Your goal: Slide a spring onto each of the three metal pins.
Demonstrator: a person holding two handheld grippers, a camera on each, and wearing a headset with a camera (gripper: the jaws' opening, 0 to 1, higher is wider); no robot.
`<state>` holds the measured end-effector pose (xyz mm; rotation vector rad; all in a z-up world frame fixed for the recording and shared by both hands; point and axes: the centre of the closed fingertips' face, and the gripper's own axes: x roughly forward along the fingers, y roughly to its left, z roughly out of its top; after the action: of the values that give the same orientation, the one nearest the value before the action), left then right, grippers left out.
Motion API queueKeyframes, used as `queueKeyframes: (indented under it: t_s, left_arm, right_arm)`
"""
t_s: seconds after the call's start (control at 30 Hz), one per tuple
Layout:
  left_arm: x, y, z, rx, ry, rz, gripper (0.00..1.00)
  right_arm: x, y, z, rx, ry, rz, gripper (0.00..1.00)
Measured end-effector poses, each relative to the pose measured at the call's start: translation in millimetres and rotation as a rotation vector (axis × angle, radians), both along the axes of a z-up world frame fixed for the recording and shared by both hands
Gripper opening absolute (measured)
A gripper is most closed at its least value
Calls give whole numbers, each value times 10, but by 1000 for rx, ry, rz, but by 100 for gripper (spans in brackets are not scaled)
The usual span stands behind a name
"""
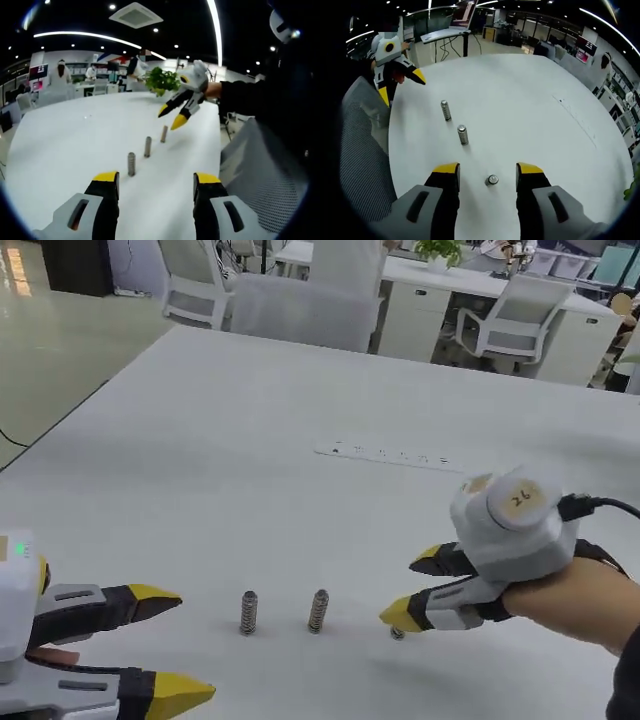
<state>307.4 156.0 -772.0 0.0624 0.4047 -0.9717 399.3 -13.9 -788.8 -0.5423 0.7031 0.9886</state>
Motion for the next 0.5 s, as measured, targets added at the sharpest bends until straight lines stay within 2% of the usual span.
queueKeyframes:
  t_s: [0.2, 0.33, 0.5]
  left_arm:
    - [22, 21, -16, -4, 2, 16, 55]
    - [35, 28, 1, -14, -2, 31, 55]
    - [35, 22, 2, -14, -5, 39, 55]
  right_arm:
    - [-82, -113, 5, 50, -9, -39, 45]
    - [-198, -147, -54, 90, -8, -48, 46]
    - [-288, -231, -141, 110, 1, -85, 46]
